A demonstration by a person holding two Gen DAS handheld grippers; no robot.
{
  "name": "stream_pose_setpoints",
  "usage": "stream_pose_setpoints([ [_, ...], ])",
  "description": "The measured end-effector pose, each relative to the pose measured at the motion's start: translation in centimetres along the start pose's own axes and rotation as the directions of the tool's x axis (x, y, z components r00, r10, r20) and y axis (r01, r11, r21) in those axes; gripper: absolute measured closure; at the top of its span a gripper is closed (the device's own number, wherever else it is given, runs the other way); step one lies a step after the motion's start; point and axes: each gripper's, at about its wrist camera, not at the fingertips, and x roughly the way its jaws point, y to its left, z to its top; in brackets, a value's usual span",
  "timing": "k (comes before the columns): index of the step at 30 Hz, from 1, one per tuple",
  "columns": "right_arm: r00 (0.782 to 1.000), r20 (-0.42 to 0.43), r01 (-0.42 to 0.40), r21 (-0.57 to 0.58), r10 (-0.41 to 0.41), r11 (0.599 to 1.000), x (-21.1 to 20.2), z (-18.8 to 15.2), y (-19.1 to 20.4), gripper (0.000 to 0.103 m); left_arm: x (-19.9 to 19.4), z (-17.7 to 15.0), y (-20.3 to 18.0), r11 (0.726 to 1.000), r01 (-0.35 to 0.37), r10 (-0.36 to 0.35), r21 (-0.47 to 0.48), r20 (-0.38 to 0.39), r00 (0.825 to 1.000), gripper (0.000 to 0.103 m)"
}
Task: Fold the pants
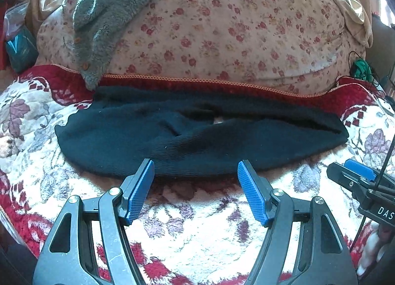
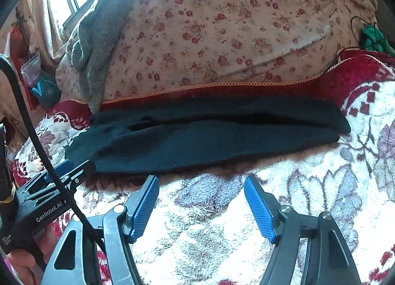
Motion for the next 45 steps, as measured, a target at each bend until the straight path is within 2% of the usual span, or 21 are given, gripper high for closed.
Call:
stream_pose_setpoints([
  [22, 1.000, -0.021, -0.001, 0.049, 0.002, 0.999, 0.7, 0.2, -1.3, 0.033, 1.0, 0.0, 1.3, 1.000, -0.007, 0.006, -0.024, -0.024, 1.000, 0.032],
  [38, 0.998, -0.068, 0.030, 0.166, -0.019, 0.986, 2.4, 0.1, -5.7, 0.033, 3.1, -0.4, 6.4, 0.990, -0.070, 0.059, -0.125, -0.090, 0.994, 0.032],
  [45, 0.997, -0.082, 0.030, 0.202, -0.014, 0.979, 3.0, 0.1, -6.7, 0.033, 3.3, -0.4, 8.5, 0.986, -0.098, 0.085, -0.131, -0.096, 0.992, 0.032],
])
